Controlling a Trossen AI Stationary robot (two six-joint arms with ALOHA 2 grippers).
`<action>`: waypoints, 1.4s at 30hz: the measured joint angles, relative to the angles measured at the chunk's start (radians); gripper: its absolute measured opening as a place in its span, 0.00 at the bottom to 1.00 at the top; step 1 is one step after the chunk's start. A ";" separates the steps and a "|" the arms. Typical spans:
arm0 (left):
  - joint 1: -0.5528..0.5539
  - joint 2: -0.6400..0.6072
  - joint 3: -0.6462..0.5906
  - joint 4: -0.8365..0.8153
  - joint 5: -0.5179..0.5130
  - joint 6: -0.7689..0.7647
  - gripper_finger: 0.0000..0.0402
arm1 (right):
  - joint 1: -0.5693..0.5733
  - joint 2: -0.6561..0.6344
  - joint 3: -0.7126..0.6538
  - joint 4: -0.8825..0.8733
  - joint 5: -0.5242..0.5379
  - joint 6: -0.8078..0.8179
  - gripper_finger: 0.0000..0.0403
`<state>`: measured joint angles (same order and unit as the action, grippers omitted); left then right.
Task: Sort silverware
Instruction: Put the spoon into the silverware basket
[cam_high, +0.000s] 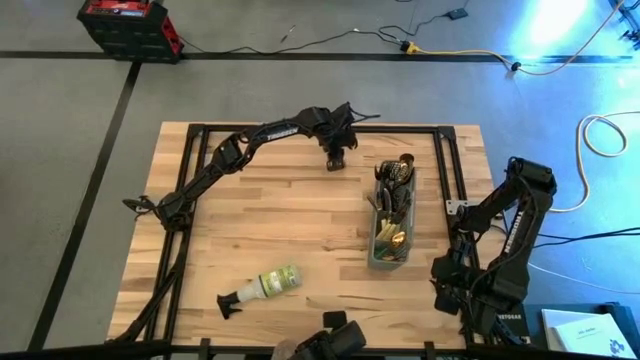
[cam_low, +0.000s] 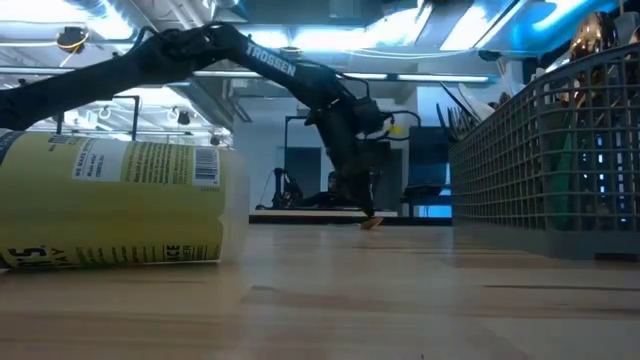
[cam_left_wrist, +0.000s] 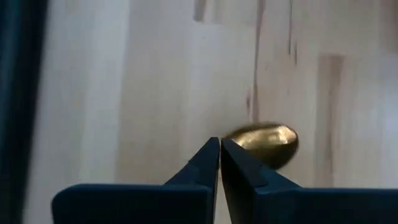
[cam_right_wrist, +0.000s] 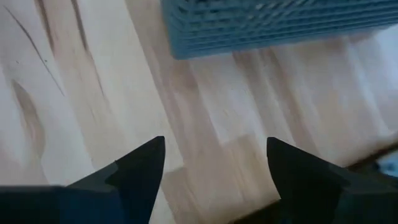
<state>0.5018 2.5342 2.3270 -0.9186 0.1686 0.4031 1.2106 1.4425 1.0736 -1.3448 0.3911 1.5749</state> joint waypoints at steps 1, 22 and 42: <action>0.000 -0.006 0.012 0.001 0.000 -0.003 0.00 | 0.000 0.000 0.023 -0.034 0.001 -0.001 0.62; 0.010 -0.704 -0.156 0.100 -0.019 -0.137 0.00 | -0.865 -0.043 0.636 0.141 0.477 -1.309 0.41; -0.059 -1.429 -1.716 1.468 0.116 -0.606 0.00 | -1.710 0.609 0.643 0.810 -0.498 -1.582 0.49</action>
<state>0.4426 1.1053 0.6113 0.5493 0.2842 -0.2025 -0.4992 2.0514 1.7164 -0.5346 -0.1064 -0.0071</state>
